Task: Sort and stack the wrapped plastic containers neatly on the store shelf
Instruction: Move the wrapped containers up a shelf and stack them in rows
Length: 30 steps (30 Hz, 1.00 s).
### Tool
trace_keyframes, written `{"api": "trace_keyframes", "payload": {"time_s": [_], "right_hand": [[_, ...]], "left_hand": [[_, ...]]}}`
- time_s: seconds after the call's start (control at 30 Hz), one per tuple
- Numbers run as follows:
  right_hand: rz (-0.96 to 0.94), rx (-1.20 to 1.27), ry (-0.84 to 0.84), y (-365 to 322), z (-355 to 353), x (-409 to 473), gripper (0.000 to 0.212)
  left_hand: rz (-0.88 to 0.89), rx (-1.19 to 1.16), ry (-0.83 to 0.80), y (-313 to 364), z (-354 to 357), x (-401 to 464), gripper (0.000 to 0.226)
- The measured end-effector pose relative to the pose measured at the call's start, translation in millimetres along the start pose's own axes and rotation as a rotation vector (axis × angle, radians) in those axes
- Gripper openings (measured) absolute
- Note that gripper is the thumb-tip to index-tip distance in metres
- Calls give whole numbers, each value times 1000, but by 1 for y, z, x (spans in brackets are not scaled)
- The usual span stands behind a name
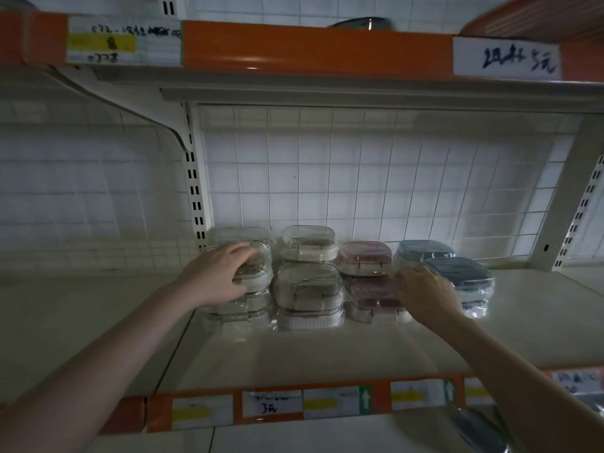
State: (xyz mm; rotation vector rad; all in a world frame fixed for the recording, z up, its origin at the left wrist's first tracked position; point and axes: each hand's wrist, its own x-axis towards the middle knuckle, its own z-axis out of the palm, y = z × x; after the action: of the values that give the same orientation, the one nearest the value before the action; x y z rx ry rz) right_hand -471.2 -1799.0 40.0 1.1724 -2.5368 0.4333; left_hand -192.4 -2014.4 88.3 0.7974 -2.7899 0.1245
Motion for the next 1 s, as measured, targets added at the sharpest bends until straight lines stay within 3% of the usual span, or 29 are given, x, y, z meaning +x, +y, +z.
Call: {"api": "trace_keyframes", "payload": {"time_s": [0.27, 0.43, 0.63, 1.0], "right_hand": [[-107, 17, 71, 61, -11, -6, 36], [-203, 68, 101, 117, -10, -17, 37], [-213, 78, 88, 175, -3, -49, 38], [-84, 102, 50, 216, -8, -128, 34]], "left_hand": [[-160, -54, 354, 85, 24, -10, 53], [-272, -60, 359, 164, 50, -16, 51], [-259, -39, 355, 238, 72, -33, 45], [-220, -79, 326, 289, 94, -69, 45]]}}
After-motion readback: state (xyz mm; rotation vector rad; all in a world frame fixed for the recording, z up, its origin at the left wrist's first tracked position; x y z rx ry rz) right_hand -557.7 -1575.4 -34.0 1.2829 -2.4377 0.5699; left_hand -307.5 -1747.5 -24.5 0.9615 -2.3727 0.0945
